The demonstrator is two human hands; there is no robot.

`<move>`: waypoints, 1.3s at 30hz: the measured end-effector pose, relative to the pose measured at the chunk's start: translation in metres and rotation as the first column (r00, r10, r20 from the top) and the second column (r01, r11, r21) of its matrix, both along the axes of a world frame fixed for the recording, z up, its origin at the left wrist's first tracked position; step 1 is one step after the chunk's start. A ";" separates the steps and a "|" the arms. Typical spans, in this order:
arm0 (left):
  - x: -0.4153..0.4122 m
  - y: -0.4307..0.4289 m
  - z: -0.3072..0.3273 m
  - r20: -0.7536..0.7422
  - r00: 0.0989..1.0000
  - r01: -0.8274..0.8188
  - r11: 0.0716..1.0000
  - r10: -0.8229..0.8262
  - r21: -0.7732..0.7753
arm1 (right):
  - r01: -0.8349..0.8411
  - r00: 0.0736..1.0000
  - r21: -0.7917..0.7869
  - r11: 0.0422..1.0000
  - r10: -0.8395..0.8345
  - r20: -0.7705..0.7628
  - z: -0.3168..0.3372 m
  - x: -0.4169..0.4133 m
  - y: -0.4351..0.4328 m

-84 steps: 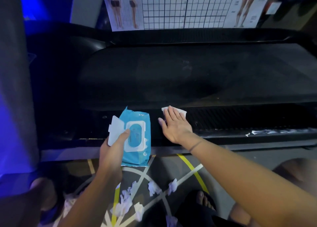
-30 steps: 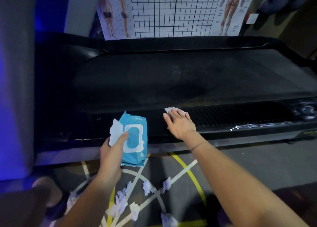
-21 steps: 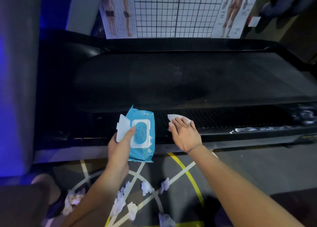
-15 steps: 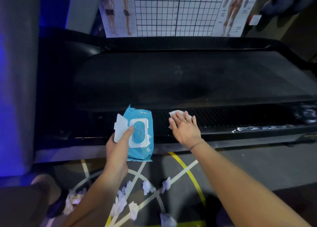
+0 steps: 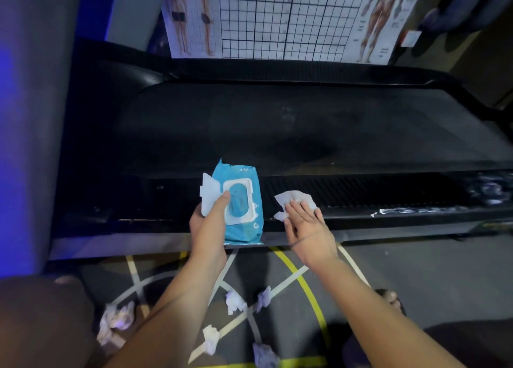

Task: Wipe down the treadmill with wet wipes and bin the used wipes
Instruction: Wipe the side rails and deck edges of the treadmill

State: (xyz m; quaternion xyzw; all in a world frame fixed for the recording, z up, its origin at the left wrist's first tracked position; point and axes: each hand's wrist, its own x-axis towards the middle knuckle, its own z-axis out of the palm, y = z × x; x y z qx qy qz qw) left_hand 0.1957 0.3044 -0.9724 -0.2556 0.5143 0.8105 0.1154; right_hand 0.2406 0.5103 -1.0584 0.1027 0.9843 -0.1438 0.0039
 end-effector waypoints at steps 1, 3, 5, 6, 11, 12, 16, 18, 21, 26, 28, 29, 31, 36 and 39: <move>0.000 -0.001 -0.002 -0.002 1.000 -0.001 1.000 0.001 -0.012 | 0.012 0.999 0.019 1.000 -0.011 -0.043 0.000 0.001 -0.006; -0.001 -0.007 -0.004 -0.006 1.000 -0.003 1.000 0.003 -0.027 | 0.023 0.984 0.113 0.993 -0.002 -0.177 -0.002 0.003 -0.016; -0.001 -0.015 -0.006 -0.011 1.000 -0.013 0.999 0.012 -0.042 | 0.004 0.952 0.144 0.990 0.040 -0.304 -0.014 0.004 -0.014; -0.002 -0.018 -0.008 -0.013 1.000 -0.023 0.998 0.022 -0.050 | -0.022 0.942 0.127 0.992 0.063 -0.330 -0.019 0.005 -0.010; -0.004 -0.030 -0.017 0.000 0.999 -0.042 0.995 0.042 -0.090 | -0.132 0.970 0.043 0.990 0.138 -0.201 -0.014 -0.017 -0.002; -0.003 -0.032 -0.018 0.005 0.999 -0.041 0.995 0.042 -0.094 | -0.152 0.978 0.050 0.987 0.158 -0.134 -0.011 -0.028 -0.004; -0.003 -0.030 -0.019 0.017 1.000 -0.021 0.995 0.023 -0.102 | -0.134 0.990 0.067 0.989 0.136 -0.028 0.001 -0.060 -0.009; -0.004 -0.027 -0.017 0.000 1.000 -0.024 0.995 0.024 -0.094 | -0.064 0.998 0.018 0.998 0.064 0.030 0.006 -0.069 -0.013; -0.005 -0.019 -0.013 -0.015 1.000 -0.028 0.995 0.027 -0.091 | -0.079 0.996 -0.005 0.997 0.079 0.049 0.007 -0.070 -0.015; -0.007 -0.002 -0.014 0.006 1.000 -0.023 0.996 0.024 -0.090 | 0.025 0.990 -0.019 1.000 -0.022 0.137 0.009 -0.081 -0.018; -0.005 0.002 -0.017 0.020 0.999 -0.030 0.995 0.032 -0.093 | 0.055 0.983 -0.029 0.998 -0.049 0.176 0.009 -0.088 -0.017; -0.005 0.004 -0.018 0.028 0.999 -0.035 0.995 0.038 -0.089 | 0.053 0.983 -0.024 0.998 -0.048 0.176 0.008 -0.088 -0.015; -0.006 0.008 -0.016 0.040 0.998 -0.038 0.996 0.041 -0.075 | 0.025 0.990 0.009 1.000 -0.026 0.137 0.006 -0.080 -0.011; -0.015 0.017 -0.005 0.047 0.998 -0.030 0.997 0.034 -0.073 | -0.076 0.995 0.006 0.997 0.076 0.071 -0.007 -0.046 -0.011; -0.021 0.021 0.002 0.038 0.998 -0.053 0.995 0.056 -0.081 | -0.129 0.989 0.070 0.989 0.134 -0.065 -0.012 -0.015 -0.008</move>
